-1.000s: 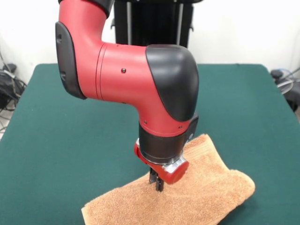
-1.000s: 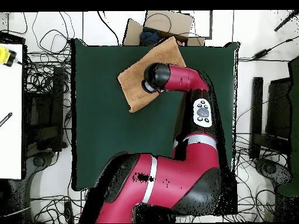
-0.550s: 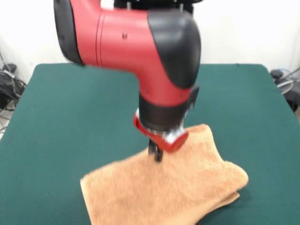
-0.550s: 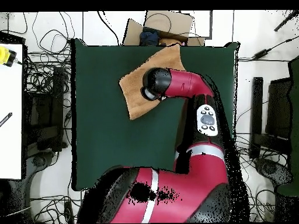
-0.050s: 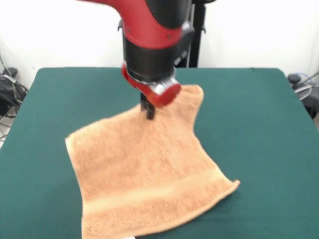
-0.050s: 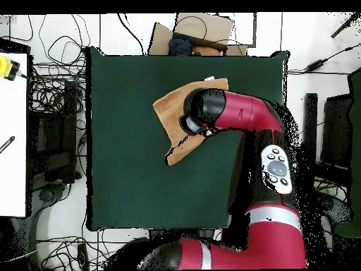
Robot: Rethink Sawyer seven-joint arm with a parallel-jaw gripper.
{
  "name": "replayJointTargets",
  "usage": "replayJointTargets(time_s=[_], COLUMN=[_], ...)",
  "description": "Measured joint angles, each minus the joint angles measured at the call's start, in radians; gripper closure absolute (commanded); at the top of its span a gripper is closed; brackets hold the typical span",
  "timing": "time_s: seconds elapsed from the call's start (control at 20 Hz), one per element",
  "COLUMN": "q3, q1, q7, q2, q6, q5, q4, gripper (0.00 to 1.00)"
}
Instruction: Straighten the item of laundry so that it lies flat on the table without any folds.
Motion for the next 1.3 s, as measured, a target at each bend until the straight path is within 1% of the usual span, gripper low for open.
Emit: replayJointTargets(time_s=[0.25, 0.6, 1.05, 1.3], q3=[0.003, 0.004, 0.016, 0.029], q1=[-0.035, -0.065, -0.092, -0.099], q7=[0.000, 0.000, 0.000, 0.000], q2=[-0.051, -0.065, -0.037, -0.019], q6=[0.036, 0.059, 0.059, 0.059], q5=[0.000, -0.009, -0.078, -0.099], q4=[0.029, 0.030, 0.030, 0.029], gripper=[1.00, 1.00, 1.00, 1.00])
